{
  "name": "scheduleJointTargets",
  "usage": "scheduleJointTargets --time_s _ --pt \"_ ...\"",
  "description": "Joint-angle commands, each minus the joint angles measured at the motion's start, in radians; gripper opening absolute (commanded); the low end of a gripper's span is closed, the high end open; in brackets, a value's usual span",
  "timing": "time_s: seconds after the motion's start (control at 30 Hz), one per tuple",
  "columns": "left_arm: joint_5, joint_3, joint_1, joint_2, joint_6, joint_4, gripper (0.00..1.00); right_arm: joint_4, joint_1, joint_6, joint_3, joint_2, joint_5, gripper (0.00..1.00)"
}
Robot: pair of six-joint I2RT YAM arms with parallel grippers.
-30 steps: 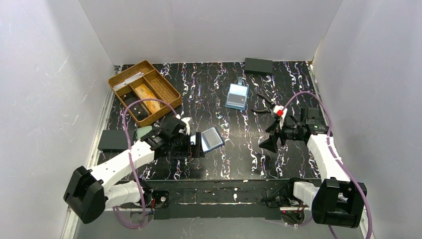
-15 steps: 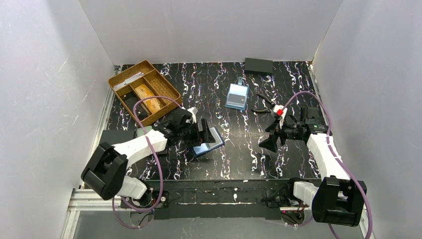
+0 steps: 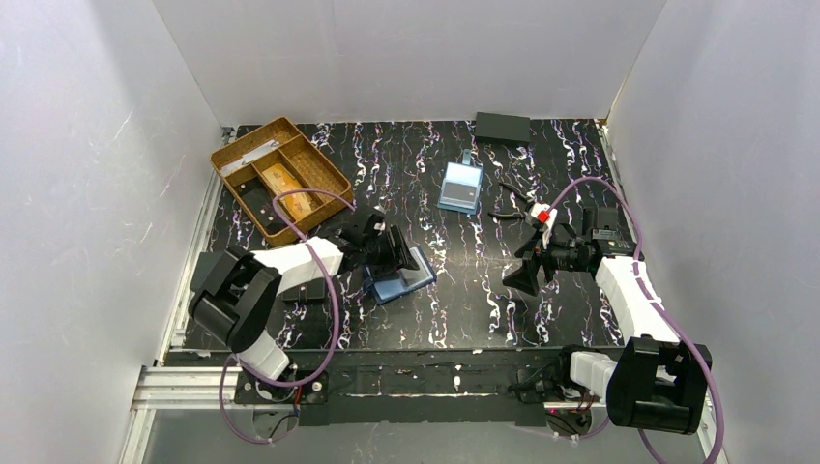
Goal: Take the credit cards out of the card holder
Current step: Move the card holder to the center of the board.
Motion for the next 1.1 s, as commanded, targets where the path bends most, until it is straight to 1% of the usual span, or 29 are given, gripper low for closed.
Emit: scheduleJointTargets --time_s 0.0,0.17,0.2,0.3,0.5,0.6,0.7,0.83,0.93,1.07 --pt "-0.054 0.042 0.005 0.041 -0.036 -0.092 0.57 0.012 -0.005 0.006 0.014 -0.002 -0.024 0.98" --pt "-0.049 0.083 0.005 0.097 -0.015 -0.143 0.57 0.012 -0.005 0.006 0.014 0.0 -0.027 0.98" --pt "-0.044 0.086 0.005 0.105 -0.008 -0.14 0.55 0.011 -0.005 0.006 0.015 0.002 -0.028 0.98" --pt "-0.02 0.1 0.005 0.139 0.019 -0.14 0.45 0.008 -0.005 0.005 0.016 0.003 -0.028 0.98" --pt "0.091 0.12 0.002 0.213 0.092 -0.099 0.35 0.007 -0.005 0.003 0.016 0.001 -0.031 0.98" --pt "0.169 0.153 -0.014 0.258 0.163 -0.093 0.32 0.004 -0.004 0.002 0.018 0.003 -0.034 0.98" --pt "0.215 0.197 -0.041 0.304 0.194 -0.098 0.3 0.003 -0.004 0.002 0.019 0.008 -0.041 0.98" --pt "0.229 0.244 -0.082 0.342 0.195 -0.085 0.29 0.009 -0.003 0.029 0.022 0.028 -0.084 0.98" --pt "0.248 0.272 -0.111 0.366 0.168 -0.037 0.29 0.042 0.003 0.094 0.025 0.068 -0.126 0.98" --pt "0.265 0.316 -0.146 0.406 0.12 0.038 0.3 0.055 0.042 0.158 0.049 0.134 -0.128 0.97"
